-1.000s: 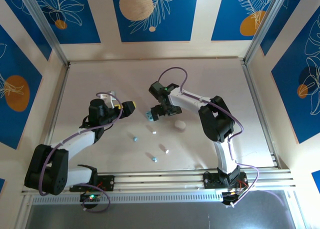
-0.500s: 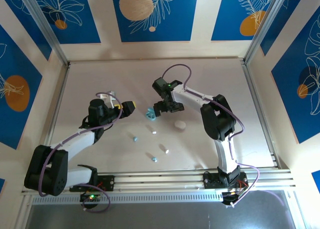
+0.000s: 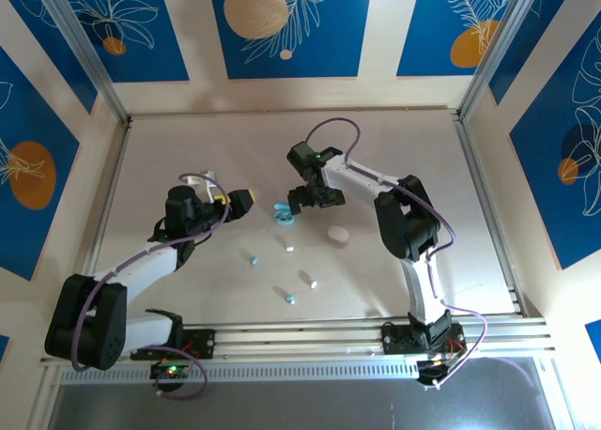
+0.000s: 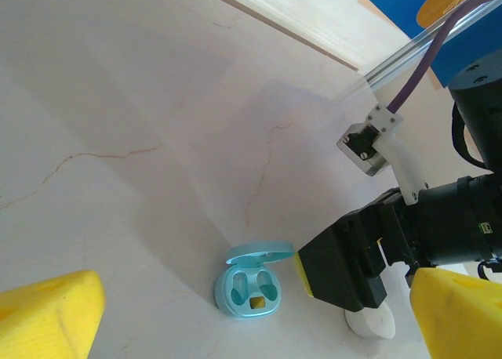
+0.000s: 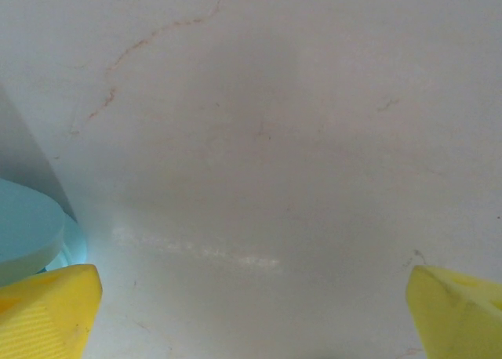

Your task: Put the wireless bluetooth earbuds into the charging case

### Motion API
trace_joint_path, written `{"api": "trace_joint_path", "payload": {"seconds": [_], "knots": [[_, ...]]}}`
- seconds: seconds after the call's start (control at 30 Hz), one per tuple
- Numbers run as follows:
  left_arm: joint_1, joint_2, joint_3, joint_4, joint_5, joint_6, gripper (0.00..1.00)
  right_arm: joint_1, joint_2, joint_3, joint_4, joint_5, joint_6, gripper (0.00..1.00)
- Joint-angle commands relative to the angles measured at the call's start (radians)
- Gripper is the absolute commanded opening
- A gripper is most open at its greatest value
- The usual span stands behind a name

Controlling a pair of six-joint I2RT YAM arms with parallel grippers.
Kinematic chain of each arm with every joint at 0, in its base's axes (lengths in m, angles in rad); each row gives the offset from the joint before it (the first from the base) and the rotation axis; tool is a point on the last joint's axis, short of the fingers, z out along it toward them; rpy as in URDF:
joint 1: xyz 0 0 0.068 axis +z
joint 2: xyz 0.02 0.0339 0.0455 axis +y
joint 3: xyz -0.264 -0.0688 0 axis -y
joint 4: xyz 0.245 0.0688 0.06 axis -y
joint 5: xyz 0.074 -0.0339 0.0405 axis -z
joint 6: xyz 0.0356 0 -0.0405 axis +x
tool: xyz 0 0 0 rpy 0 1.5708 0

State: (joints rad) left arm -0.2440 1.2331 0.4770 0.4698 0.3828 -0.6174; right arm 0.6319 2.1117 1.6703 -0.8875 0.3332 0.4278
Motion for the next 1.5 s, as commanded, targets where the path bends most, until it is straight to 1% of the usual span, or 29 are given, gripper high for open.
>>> {"api": "trace_joint_path", "payload": {"seconds": [0.0, 0.17, 0.3, 0.47, 0.53, 0.63, 0.73, 0.8, 0.93, 1.03, 1.13, 1.23, 1.33, 1.4, 1.47], "knots": [[0.005, -0.007, -0.013, 0.012, 0.000, 0.025, 1.00, -0.010, 0.021, 0.035, -0.018, -0.025, 0.001, 1.00], [0.006, 0.008, -0.008, 0.028, 0.019, 0.024, 1.00, -0.014, 0.009, 0.032, -0.016, -0.039, 0.002, 1.00], [0.005, 0.015, -0.009, 0.054, 0.047, 0.016, 1.00, -0.012, -0.053, -0.002, -0.004, -0.060, 0.013, 0.99], [-0.013, 0.005, -0.027, 0.130, 0.075, -0.008, 1.00, -0.014, -0.211, -0.132, 0.070, -0.123, 0.029, 0.99], [-0.032, -0.001, -0.034, 0.168, 0.070, -0.020, 1.00, -0.015, -0.290, -0.201, 0.112, -0.157, 0.029, 0.99], [-0.057, -0.026, -0.032, 0.183, 0.068, -0.089, 1.00, -0.017, -0.408, -0.291, 0.155, -0.202, 0.028, 0.99], [-0.100, -0.097, -0.046, 0.163, 0.050, -0.152, 1.00, -0.017, -0.541, -0.387, 0.188, -0.252, 0.029, 0.99], [-0.138, -0.163, -0.037, 0.083, 0.038, -0.167, 1.00, -0.019, -0.626, -0.449, 0.206, -0.297, 0.033, 0.99], [-0.209, -0.341, -0.002, -0.160, 0.016, -0.174, 1.00, -0.026, -0.790, -0.563, 0.212, -0.373, 0.056, 0.99], [-0.241, -0.472, 0.021, -0.352, 0.020, -0.191, 1.00, -0.030, -0.909, -0.650, 0.213, -0.454, 0.071, 0.99], [-0.250, -0.598, 0.031, -0.522, 0.021, -0.213, 1.00, -0.032, -1.003, -0.708, 0.195, -0.506, 0.076, 0.99], [-0.250, -0.691, 0.057, -0.680, 0.009, -0.191, 1.00, -0.026, -1.061, -0.736, 0.158, -0.525, 0.085, 0.99], [-0.250, -0.737, 0.087, -0.800, -0.012, -0.156, 1.00, -0.019, -1.108, -0.759, 0.144, -0.538, 0.108, 0.99], [-0.250, -0.743, 0.108, -0.867, -0.033, -0.140, 1.00, -0.011, -1.137, -0.777, 0.143, -0.503, 0.142, 0.99], [-0.250, -0.736, 0.118, -0.928, -0.084, -0.120, 1.00, -0.002, -1.173, -0.806, 0.155, -0.420, 0.186, 0.99]]}}
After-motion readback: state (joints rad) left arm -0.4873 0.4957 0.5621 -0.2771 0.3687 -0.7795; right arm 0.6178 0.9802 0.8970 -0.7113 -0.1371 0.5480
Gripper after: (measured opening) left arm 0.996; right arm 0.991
